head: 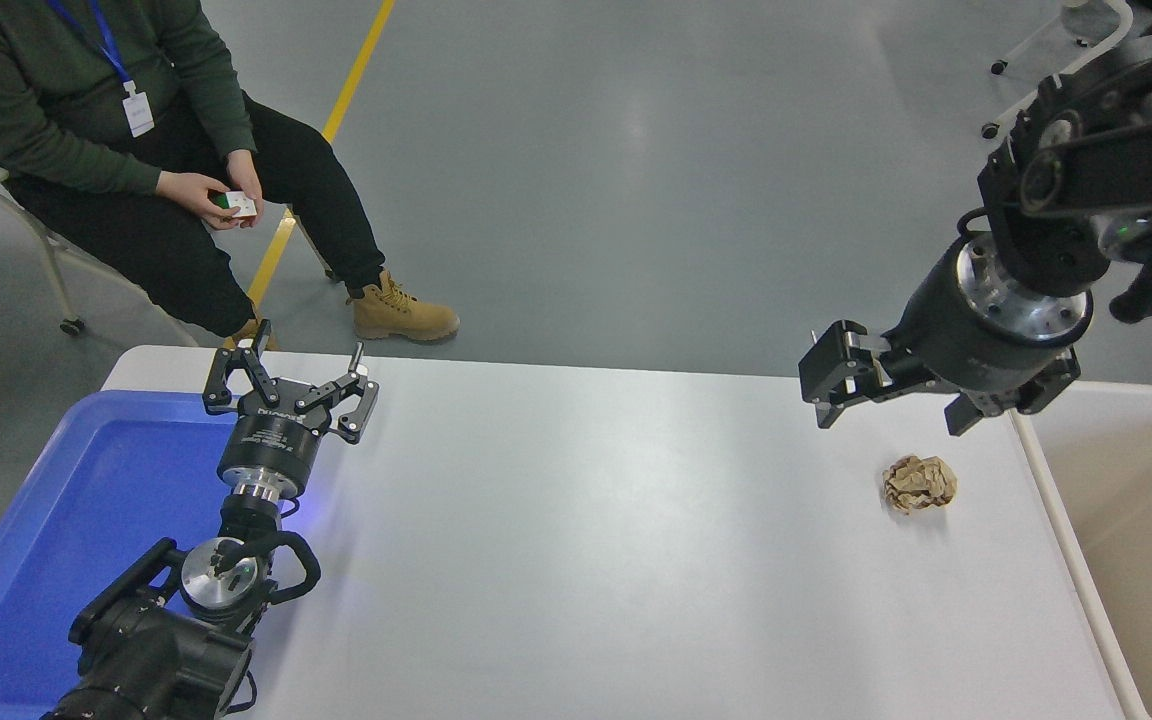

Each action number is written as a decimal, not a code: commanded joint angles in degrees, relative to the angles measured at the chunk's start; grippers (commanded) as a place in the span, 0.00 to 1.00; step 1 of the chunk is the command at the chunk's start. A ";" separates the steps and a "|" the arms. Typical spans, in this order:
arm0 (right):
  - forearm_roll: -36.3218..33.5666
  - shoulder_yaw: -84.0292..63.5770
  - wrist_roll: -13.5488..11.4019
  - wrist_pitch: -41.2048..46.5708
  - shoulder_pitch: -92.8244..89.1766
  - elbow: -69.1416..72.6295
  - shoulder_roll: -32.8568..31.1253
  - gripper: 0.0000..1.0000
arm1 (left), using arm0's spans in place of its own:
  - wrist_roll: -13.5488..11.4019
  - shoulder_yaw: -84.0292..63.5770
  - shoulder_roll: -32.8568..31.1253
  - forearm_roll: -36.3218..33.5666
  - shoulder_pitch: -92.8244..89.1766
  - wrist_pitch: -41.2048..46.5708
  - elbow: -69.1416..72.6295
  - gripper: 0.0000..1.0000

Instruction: Pick up paper ball place in dustbin

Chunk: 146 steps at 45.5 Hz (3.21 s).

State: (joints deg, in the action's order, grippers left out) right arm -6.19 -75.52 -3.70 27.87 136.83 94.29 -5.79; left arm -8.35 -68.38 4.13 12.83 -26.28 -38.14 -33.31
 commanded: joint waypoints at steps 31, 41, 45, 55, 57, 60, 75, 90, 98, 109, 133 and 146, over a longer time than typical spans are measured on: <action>21.92 1.25 0.01 -23.74 -51.82 -39.95 0.17 1.00 | 0.00 0.00 0.00 0.00 0.00 0.00 0.00 0.99; 27.19 6.17 0.01 -23.13 -61.59 -51.65 -1.50 1.00 | 0.00 0.00 0.00 0.00 0.00 0.00 0.00 0.99; 28.86 8.02 -0.08 -23.13 -64.31 -54.11 -2.91 1.00 | 0.00 0.00 0.00 0.00 0.00 0.00 0.00 0.99; 29.21 8.55 0.01 -23.13 -70.90 -62.64 -3.09 1.00 | 0.00 0.00 0.00 0.00 0.00 0.00 0.00 0.99; 29.21 8.55 0.09 -23.13 -71.70 -64.13 -3.00 1.00 | 0.00 0.00 0.00 0.00 0.00 0.00 0.00 0.99; 29.13 8.55 0.10 -23.13 -72.31 -65.37 -2.91 1.00 | 0.00 0.00 0.00 0.00 0.00 0.00 0.00 0.99; 29.21 10.92 0.10 -23.22 -75.39 -67.83 -1.95 1.00 | 0.00 0.00 0.00 0.00 0.00 0.00 0.00 0.99; 29.21 11.62 0.89 -23.48 -76.45 -68.53 -1.15 1.00 | 0.00 0.00 0.00 0.00 0.00 0.00 0.00 0.99; 29.21 11.71 0.97 -23.74 -77.24 -68.62 -0.71 1.00 | 0.00 0.00 0.00 0.00 0.00 0.00 0.00 0.99; 29.21 11.62 0.97 -23.66 -79.79 -73.10 0.34 0.77 | 0.00 0.00 0.00 0.00 0.00 0.00 0.00 0.99; 32.64 11.45 0.97 -23.39 -81.28 -75.57 0.69 0.00 | 0.00 0.00 0.00 0.00 0.00 0.00 0.00 0.99; 32.55 11.62 0.97 -23.39 -81.37 -75.48 0.52 0.00 | 0.00 0.00 0.00 0.00 0.00 0.00 0.00 0.99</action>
State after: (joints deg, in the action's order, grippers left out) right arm 26.21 -64.02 -2.72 4.38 55.68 19.11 -5.17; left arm -8.35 -68.39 4.13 12.83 -26.28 -38.14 -33.31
